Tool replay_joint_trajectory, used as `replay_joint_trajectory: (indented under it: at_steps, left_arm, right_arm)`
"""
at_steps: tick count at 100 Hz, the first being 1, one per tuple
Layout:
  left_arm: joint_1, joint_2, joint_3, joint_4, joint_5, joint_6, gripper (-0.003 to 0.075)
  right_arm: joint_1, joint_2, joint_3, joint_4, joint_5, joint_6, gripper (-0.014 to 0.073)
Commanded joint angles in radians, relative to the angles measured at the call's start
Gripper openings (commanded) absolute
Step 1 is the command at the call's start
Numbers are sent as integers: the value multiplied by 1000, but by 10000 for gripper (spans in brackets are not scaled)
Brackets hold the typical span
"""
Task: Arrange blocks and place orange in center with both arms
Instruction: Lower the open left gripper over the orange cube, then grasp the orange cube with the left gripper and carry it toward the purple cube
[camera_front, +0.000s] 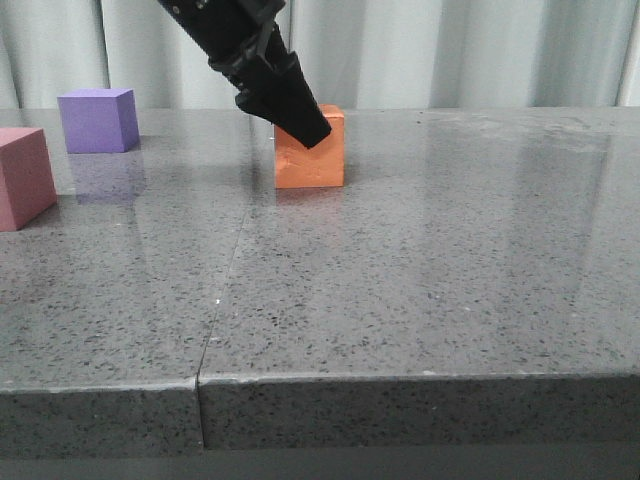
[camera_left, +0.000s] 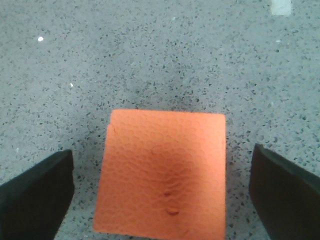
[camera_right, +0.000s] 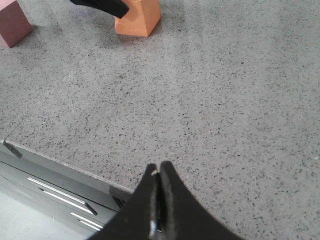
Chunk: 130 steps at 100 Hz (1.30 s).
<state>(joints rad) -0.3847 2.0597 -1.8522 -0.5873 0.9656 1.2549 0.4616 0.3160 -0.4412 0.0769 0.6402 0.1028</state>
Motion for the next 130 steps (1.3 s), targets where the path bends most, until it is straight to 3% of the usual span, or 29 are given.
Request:
replay_joint_trajectory:
  at_steps: [1,32,70,96,108,130]
  left_arm:
    - [-8,-43,-33,-47,-34,-1,669]
    - [-8,-14,-33,-47,-5,-1,649]
    - [-8,-14,-33,-47,-9,-1,330]
    - [-8,-33,-33,-42,-11,-9,302]
    - [-8,-69,-33,11,-50,-113,302]
    - [-4,-147,-33,213,-68,-487,302]
  right_arm:
    - [-3,9,-26,-5,-65,-11,-67]
    - [-3,9,-26,-5,-65,-11,-67]
    - [-3,9,-26,-5,-65,-11,-67]
    - [-3,9,-26,-5,-65,-11,-67]
    - [-3,9,-26,-5,-65,-11,-67]
    - [-3,9,-26,-5,-65,-11,-67]
